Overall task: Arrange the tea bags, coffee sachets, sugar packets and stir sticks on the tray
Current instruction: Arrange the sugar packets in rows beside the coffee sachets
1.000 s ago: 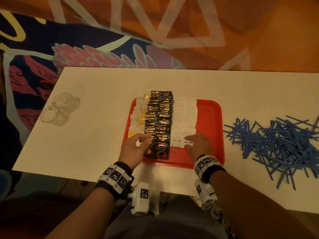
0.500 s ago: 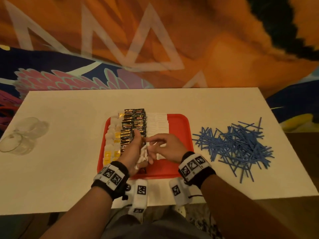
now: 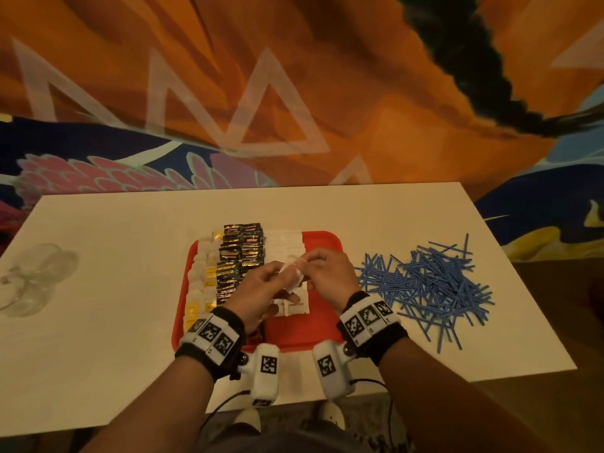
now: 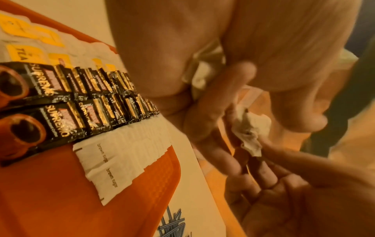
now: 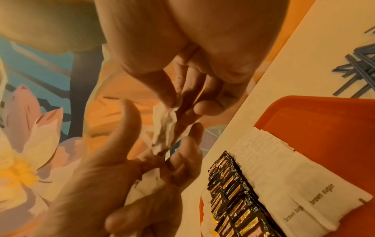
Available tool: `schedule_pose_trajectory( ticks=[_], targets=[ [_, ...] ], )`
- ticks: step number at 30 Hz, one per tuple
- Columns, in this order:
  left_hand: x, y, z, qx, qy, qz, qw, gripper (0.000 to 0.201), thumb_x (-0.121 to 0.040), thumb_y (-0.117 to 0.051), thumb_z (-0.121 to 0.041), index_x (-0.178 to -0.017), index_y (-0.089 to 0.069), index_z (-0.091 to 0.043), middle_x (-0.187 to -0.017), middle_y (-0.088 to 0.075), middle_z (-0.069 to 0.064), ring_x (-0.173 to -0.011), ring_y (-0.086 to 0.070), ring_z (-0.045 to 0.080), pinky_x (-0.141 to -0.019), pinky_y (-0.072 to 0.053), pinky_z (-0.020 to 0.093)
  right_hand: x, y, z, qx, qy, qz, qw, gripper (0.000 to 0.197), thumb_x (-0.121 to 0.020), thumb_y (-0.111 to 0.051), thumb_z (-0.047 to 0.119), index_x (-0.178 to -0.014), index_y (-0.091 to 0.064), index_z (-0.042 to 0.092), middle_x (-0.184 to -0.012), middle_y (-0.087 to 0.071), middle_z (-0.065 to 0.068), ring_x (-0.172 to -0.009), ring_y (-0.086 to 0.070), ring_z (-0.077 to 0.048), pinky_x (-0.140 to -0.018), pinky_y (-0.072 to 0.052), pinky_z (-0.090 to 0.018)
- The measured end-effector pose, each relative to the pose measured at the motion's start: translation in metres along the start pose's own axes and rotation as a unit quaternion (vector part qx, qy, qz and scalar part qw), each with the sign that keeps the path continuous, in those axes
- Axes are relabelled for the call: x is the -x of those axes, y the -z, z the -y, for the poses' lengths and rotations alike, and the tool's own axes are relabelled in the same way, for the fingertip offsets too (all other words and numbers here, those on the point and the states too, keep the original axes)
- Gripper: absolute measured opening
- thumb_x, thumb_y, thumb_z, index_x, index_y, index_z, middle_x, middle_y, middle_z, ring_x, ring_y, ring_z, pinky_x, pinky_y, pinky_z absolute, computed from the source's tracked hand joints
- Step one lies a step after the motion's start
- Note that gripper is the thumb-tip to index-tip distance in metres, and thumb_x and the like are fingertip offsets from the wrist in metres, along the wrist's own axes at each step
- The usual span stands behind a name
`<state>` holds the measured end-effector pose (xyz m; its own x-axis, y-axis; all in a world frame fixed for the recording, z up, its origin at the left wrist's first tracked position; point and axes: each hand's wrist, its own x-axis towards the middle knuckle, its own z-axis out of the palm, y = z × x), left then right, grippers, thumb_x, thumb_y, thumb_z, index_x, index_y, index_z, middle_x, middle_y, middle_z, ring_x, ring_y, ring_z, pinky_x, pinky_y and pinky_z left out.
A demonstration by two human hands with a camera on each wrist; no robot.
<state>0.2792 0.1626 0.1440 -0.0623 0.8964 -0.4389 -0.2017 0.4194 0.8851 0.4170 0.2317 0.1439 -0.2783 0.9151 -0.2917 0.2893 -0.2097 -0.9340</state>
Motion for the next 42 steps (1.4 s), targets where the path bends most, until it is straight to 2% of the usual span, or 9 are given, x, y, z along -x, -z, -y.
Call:
schedule_pose_trajectory(
  ticks=[3, 8, 13, 19, 26, 31, 33, 37, 42],
  targets=[
    [-0.005, 0.001, 0.007, -0.063, -0.053, -0.074, 0.994, 0.021, -0.089, -0.071, -0.034, -0.074, -0.073, -0.021, -0.069, -0.059, 0.001, -0.059, -0.046, 0.023, -0.050, -0.031, 0.027, 0.002, 0.000, 0.001, 0.049, 0.029, -0.003, 0.998, 0.013, -0.086, -0.072, 0.019, -0.075, -0.066, 0.023, -0.084, -0.072, -0.003, -0.078, -0.068, -0.017, -0.072, -0.056, -0.032],
    [-0.008, -0.003, 0.009, 0.019, -0.043, -0.106, 0.993, 0.013, -0.092, -0.071, -0.025, -0.089, -0.079, -0.014, -0.083, -0.066, 0.011, -0.074, -0.049, 0.026, -0.056, -0.035, 0.034, 0.006, 0.002, -0.001, -0.014, 0.021, -0.073, 0.997, 0.005, -0.087, -0.071, 0.019, -0.085, -0.068, 0.018, -0.075, -0.072, -0.002, -0.067, -0.068, -0.010, -0.069, -0.053, -0.029],
    [-0.003, -0.005, 0.005, 0.068, -0.036, -0.113, 0.991, 0.010, -0.094, -0.067, -0.017, -0.097, -0.071, -0.009, -0.070, -0.061, 0.000, -0.053, -0.050, 0.004, -0.038, -0.028, 0.019, 0.015, -0.001, -0.005, -0.053, -0.023, 0.036, 0.998, 0.020, -0.080, -0.080, 0.016, -0.095, -0.067, 0.016, -0.085, -0.072, -0.002, -0.074, -0.067, -0.011, -0.063, -0.052, -0.025],
    [0.000, -0.001, 0.007, 0.085, -0.016, -0.101, 0.991, 0.014, -0.093, -0.067, -0.013, -0.079, -0.067, -0.013, -0.086, -0.073, 0.008, -0.072, -0.064, 0.013, -0.035, -0.027, 0.019, 0.013, 0.004, -0.001, -0.123, -0.031, -0.064, 0.990, 0.004, -0.086, -0.072, 0.012, -0.083, -0.072, 0.014, -0.081, -0.072, -0.004, -0.060, -0.062, -0.008, -0.060, -0.048, -0.025],
    [0.001, -0.002, 0.009, 0.056, -0.027, -0.104, 0.993, 0.014, -0.094, -0.063, -0.006, -0.106, -0.069, -0.007, -0.093, -0.072, 0.014, -0.077, -0.066, 0.017, -0.034, -0.030, 0.020, 0.017, 0.002, -0.007, -0.077, 0.005, -0.027, 0.997, 0.011, -0.076, -0.083, 0.016, -0.084, -0.074, 0.017, -0.086, -0.074, -0.006, -0.071, -0.065, -0.011, -0.061, -0.049, -0.021],
    [0.002, -0.003, 0.007, 0.019, -0.031, -0.122, 0.992, 0.021, -0.094, -0.068, -0.028, -0.090, -0.073, -0.008, -0.069, -0.068, 0.001, -0.053, -0.051, 0.014, -0.038, -0.030, 0.021, 0.017, 0.003, -0.004, -0.078, -0.005, 0.012, 0.997, 0.006, -0.078, -0.081, 0.013, -0.082, -0.076, 0.012, -0.069, -0.068, -0.002, -0.057, -0.057, -0.009, -0.060, -0.049, -0.025],
    [-0.001, 0.000, 0.010, 0.017, -0.028, -0.145, 0.989, 0.026, -0.091, -0.071, -0.034, -0.084, -0.074, -0.010, -0.068, -0.065, 0.002, -0.053, -0.044, 0.018, -0.041, -0.030, 0.023, 0.015, 0.003, -0.005, -0.099, -0.014, -0.024, 0.995, 0.008, -0.081, -0.079, 0.018, -0.083, -0.076, 0.011, -0.068, -0.067, 0.000, -0.056, -0.055, -0.009, -0.060, -0.048, -0.024],
    [-0.002, 0.000, 0.012, 0.063, -0.023, -0.161, 0.985, 0.024, -0.092, -0.070, -0.030, -0.090, -0.074, -0.007, -0.075, -0.066, 0.003, -0.060, -0.055, 0.014, -0.044, -0.033, 0.023, 0.014, 0.004, -0.008, -0.148, -0.034, -0.103, 0.983, 0.009, -0.085, -0.075, 0.023, -0.086, -0.072, 0.015, -0.071, -0.066, 0.003, -0.062, -0.057, -0.007, -0.062, -0.048, -0.024],
    [-0.003, 0.000, 0.011, 0.061, -0.044, -0.184, 0.980, 0.017, -0.094, -0.067, -0.026, -0.099, -0.074, -0.011, -0.075, -0.064, 0.003, -0.048, -0.048, 0.008, -0.037, -0.034, 0.020, 0.018, -0.005, -0.018, -0.103, -0.069, 0.053, 0.991, 0.027, -0.081, -0.078, 0.019, -0.101, -0.069, 0.002, -0.084, -0.074, -0.003, -0.073, -0.067, -0.012, -0.060, -0.051, -0.023]
  ],
)
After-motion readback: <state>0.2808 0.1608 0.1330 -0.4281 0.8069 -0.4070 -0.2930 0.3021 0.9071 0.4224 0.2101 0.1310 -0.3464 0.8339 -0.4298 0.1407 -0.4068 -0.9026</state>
